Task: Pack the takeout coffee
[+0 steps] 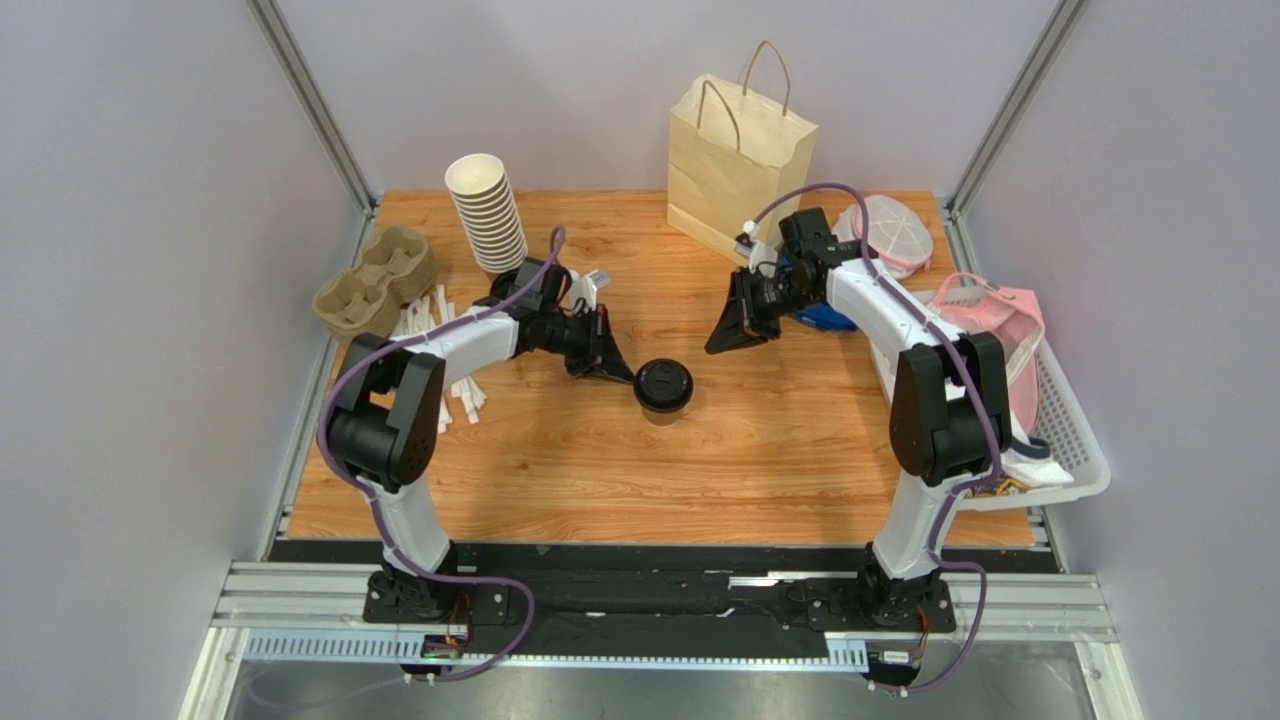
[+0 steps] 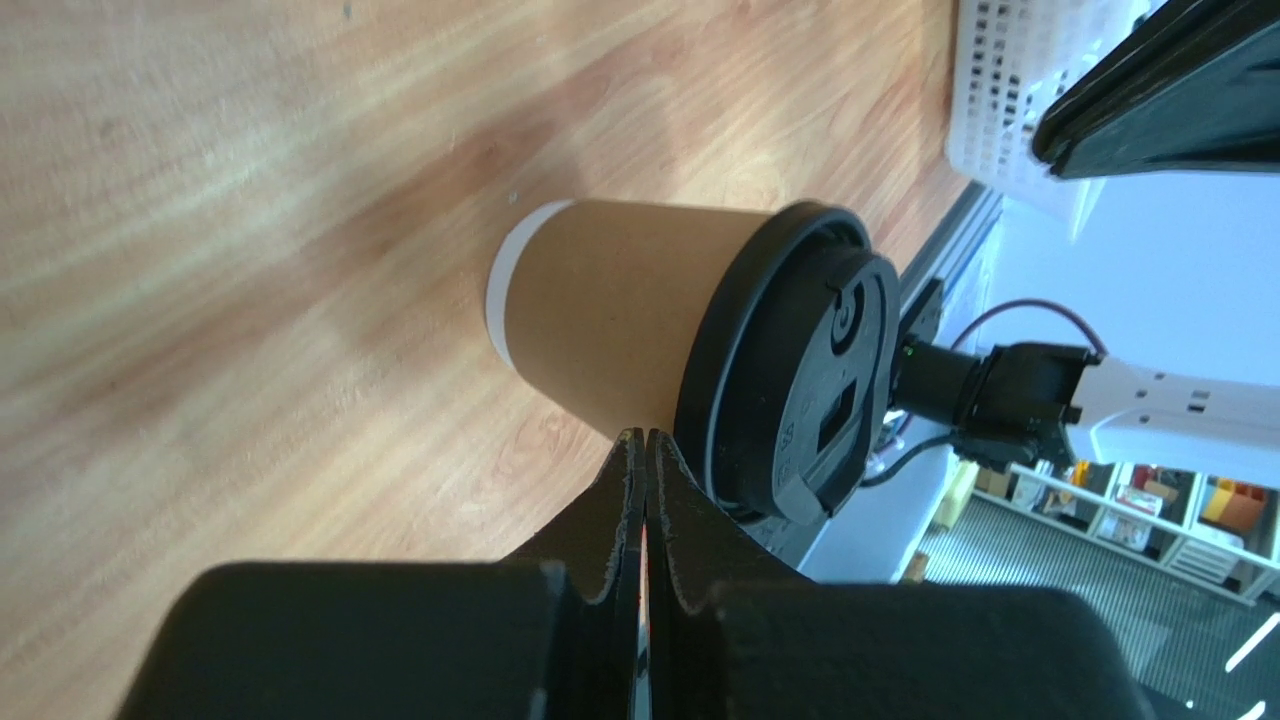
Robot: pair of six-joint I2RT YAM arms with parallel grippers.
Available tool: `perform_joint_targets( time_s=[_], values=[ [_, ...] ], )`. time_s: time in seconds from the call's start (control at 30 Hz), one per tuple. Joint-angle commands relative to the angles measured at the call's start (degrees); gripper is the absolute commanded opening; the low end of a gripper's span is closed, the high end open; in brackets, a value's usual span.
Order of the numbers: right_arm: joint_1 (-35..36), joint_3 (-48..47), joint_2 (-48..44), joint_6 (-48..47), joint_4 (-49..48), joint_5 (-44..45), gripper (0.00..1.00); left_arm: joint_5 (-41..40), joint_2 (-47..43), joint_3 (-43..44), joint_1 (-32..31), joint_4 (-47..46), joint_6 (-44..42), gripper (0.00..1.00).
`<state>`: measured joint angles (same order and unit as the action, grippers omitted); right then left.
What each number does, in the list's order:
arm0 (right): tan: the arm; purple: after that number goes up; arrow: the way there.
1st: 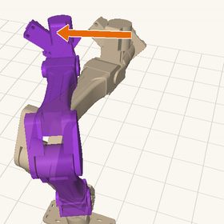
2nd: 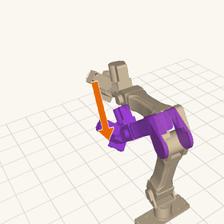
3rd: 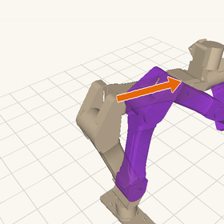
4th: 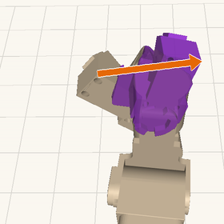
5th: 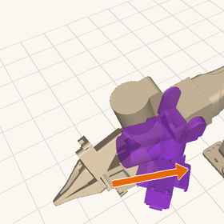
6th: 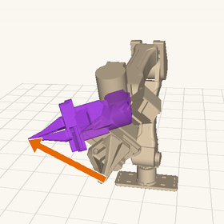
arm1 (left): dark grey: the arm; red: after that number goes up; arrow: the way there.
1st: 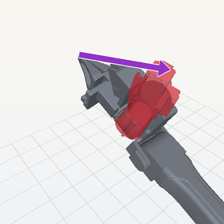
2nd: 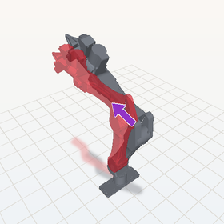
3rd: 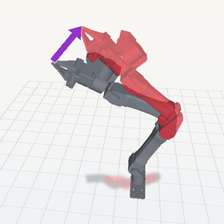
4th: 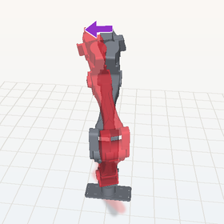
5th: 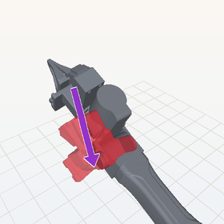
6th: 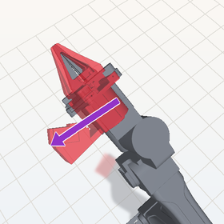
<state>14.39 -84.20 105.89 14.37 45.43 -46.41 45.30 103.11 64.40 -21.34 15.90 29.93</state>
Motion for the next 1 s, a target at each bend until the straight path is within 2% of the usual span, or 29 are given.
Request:
perform_joint_targets(
  time_s=[0.0,0.2,0.33,0.5,0.63,0.73,0.97],
  values=[
    [0.02,0.44,0.37,-5.22,1.68,5.54,0.1,0.67,2.53,3.44,-0.01,-5.61,2.85,0.02],
    [0.02,1.14,0.29,-8.22,2.91,7.3,0.1,2.07,5.7,6.88,-0.01,-8.17,3.2,0.04],
    [0.72,2.2,0.55,-8.74,2.91,5.55,0.1,2.43,2.63,4.43,1.39,-7.38,1.88,0.06],
    [3.8,4.13,0.99,-8.83,1.33,4.84,0.09,-2.05,-5.54,-2.16,4.46,-0.27,0.04,0.06],
    [5.55,4.14,1.25,-9.1,0.89,4.23,0.09,-0.74,-7.4,-2.53,4.91,9.73,-2.86,0.06],
    [6.61,4.57,0.82,-9.1,0.71,4.05,0.09,0.49,-8.53,-3.49,4.91,12.65,-4.44,0.06],
    [10.74,5.1,0.81,-7.78,-0.52,3.0,0.09,0.67,-7.75,-2.62,3.42,12.93,-5.06,0.08]
  ],
)
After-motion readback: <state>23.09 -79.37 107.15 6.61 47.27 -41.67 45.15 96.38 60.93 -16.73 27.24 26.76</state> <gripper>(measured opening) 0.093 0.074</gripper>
